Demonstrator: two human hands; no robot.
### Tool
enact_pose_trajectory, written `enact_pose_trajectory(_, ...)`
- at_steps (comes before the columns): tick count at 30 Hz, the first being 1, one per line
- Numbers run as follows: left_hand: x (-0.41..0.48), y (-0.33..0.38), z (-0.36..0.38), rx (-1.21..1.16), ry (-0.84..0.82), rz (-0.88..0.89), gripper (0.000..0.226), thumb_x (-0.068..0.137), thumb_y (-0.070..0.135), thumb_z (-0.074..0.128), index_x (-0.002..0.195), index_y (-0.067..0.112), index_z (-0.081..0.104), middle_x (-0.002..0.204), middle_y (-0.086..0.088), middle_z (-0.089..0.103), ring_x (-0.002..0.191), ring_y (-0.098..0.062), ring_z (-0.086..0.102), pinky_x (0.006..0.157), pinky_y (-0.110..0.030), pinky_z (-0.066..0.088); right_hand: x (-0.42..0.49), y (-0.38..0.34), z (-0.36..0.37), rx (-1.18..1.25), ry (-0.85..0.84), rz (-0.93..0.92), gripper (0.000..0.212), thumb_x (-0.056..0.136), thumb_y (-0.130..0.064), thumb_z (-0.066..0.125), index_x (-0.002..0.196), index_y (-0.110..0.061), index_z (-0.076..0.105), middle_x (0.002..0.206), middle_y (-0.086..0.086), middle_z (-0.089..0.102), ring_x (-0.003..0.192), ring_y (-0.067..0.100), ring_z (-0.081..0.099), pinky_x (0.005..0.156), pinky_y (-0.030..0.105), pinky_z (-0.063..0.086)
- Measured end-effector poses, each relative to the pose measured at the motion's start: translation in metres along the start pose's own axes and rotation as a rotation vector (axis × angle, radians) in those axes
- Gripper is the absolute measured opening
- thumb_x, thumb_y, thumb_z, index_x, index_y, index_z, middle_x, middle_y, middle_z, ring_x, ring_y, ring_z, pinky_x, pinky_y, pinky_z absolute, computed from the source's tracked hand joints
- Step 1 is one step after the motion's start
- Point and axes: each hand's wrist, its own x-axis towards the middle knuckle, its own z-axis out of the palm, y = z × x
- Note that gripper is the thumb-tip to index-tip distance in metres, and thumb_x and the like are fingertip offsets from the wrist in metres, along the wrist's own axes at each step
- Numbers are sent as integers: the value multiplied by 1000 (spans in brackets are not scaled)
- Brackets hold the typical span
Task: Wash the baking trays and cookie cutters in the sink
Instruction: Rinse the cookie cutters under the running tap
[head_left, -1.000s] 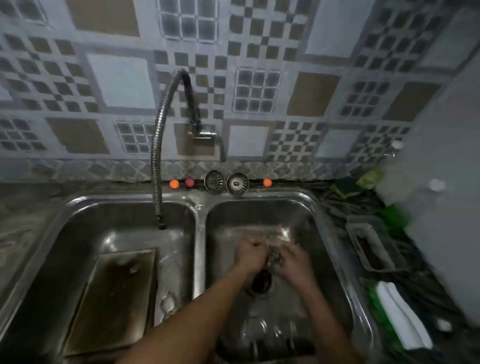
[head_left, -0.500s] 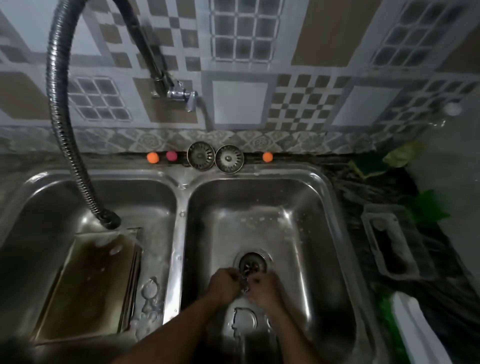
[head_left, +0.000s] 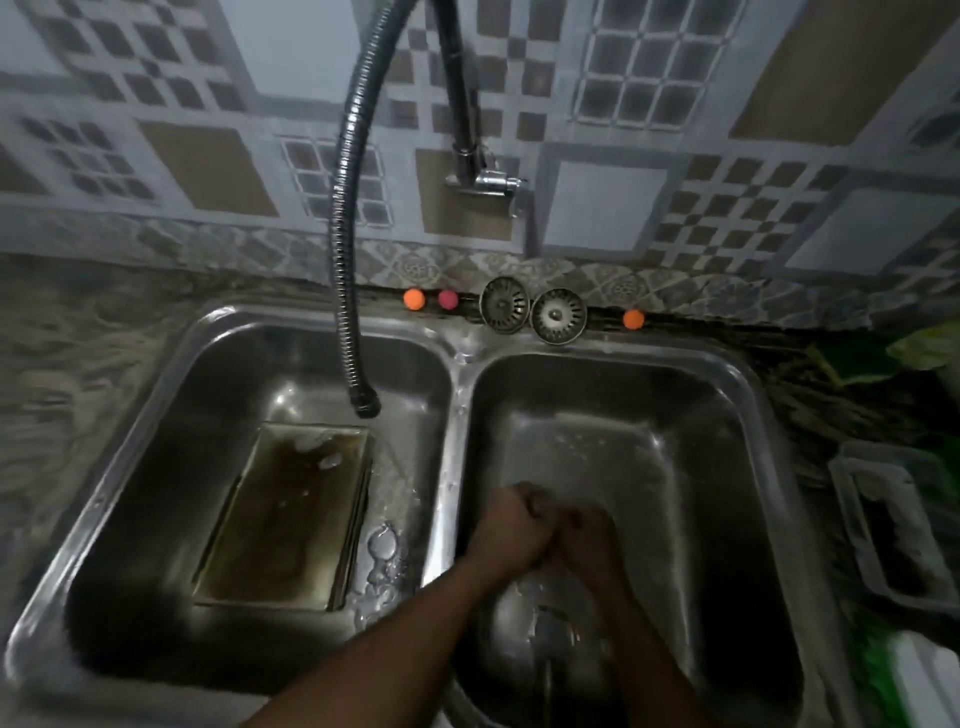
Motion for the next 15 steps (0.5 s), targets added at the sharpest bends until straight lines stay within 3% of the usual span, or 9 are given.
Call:
enact_pose_trajectory(2, -6, 8, -31, -163, 155, 64, 18, 89, 16, 64, 103, 13, 74, 89, 2, 73, 82, -12, 69, 76, -20, 54, -5, -40, 3, 4, 110, -102, 34, 87, -33, 48, 92, -10, 73, 94, 9, 72, 87, 21, 65, 82, 36, 52)
enact_pose_trajectory(4, -12, 4, -64, -224, 302, 107, 15, 89, 12, 65, 99, 14, 76, 86, 3, 74, 74, -11, 69, 72, -20, 54, -8, -75, 19, 72, 152, -160, 41, 80, -41, 45, 83, -10, 73, 81, 7, 72, 73, 20, 64, 70, 35, 51)
enact_pose_trajectory(6, -17, -15, -97, -167, 421, 109, 11, 88, 17, 66, 84, 18, 75, 73, 7, 71, 67, -6, 65, 65, -17, 49, -14, -118, 43, 254, 77, -121, 24, 88, -27, 55, 80, -11, 70, 70, 8, 68, 59, 21, 60, 58, 35, 50)
enact_pose_trajectory(8, -19, -44, -127, -37, 504, 34, 19, 88, 26, 64, 70, 22, 67, 64, 5, 63, 66, -11, 63, 62, -22, 45, -16, -151, 72, 468, -81, -40, 21, 94, -10, 54, 77, -8, 65, 65, 12, 62, 53, 20, 57, 50, 29, 48)
enact_pose_trajectory(10, -20, -76, -147, 126, 443, -71, 10, 86, 30, 62, 85, 24, 69, 79, 1, 68, 81, -19, 67, 70, -26, 47, -20, -169, 96, 677, -230, 85, 24, 98, -7, 49, 76, -4, 59, 64, 11, 56, 49, 17, 57, 48, 27, 51)
enact_pose_trajectory(12, -24, -102, -151, 428, 295, -142, 19, 87, 35, 61, 102, 25, 68, 96, 0, 69, 95, -20, 66, 78, -28, 45, -21, -173, 117, 772, -313, 213, 26, 100, -10, 46, 80, 0, 59, 68, 12, 59, 54, 18, 61, 59, 32, 55)
enact_pose_trajectory(15, -25, -128, -141, 835, 145, -129, 25, 85, 46, 59, 98, 26, 66, 99, 2, 68, 97, -20, 63, 82, -34, 42, -23, -167, 141, 672, -362, 321, 36, 104, -17, 42, 77, -1, 60, 64, 12, 59, 57, 20, 57, 61, 32, 50)
